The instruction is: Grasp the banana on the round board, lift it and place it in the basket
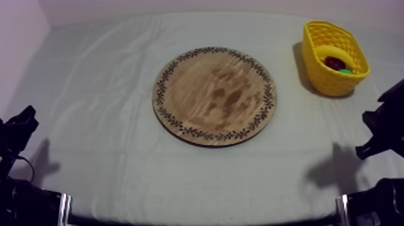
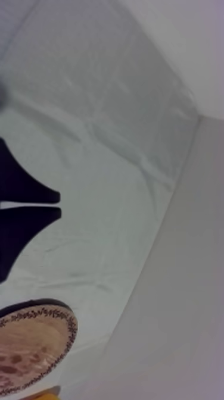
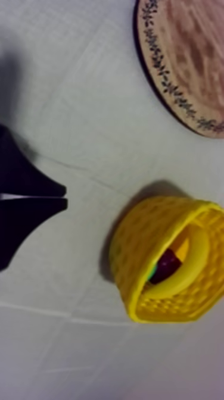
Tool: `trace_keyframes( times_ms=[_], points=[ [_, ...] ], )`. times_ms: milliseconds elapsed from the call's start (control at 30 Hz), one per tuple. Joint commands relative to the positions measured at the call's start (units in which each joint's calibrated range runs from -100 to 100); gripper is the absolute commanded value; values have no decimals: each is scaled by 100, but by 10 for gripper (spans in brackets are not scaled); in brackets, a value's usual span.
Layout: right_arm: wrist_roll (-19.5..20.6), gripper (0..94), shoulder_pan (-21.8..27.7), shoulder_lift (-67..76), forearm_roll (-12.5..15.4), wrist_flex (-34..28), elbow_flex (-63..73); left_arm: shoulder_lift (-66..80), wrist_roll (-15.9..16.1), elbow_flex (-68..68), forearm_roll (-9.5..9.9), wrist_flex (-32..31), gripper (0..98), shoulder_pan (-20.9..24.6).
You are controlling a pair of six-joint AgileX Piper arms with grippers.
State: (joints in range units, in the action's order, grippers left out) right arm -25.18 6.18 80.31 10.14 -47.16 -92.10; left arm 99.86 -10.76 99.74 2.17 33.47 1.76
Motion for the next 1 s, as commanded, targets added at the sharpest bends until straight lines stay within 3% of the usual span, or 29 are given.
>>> trace_keyframes(
  times_ms=[0,300,467,633,767,967],
  points=[
    [295,7,-187,729,-140,-11,-17,-3,0,4,0,0,1,1],
    [874,7,-496,1493,-397,-231,-135,-3,-1,14,0,0,1,1],
    [1933,6,-608,1529,-807,272,-520,-3,0,15,0,0,1,1],
    [1661,4,-693,1535,-861,938,-724,-3,0,15,0,0,1,1],
    [1399,4,-711,1536,-864,1070,-757,-3,0,15,0,0,1,1],
    [1344,4,-717,1536,-865,1106,-767,-3,-1,15,0,0,1,1]
  ],
)
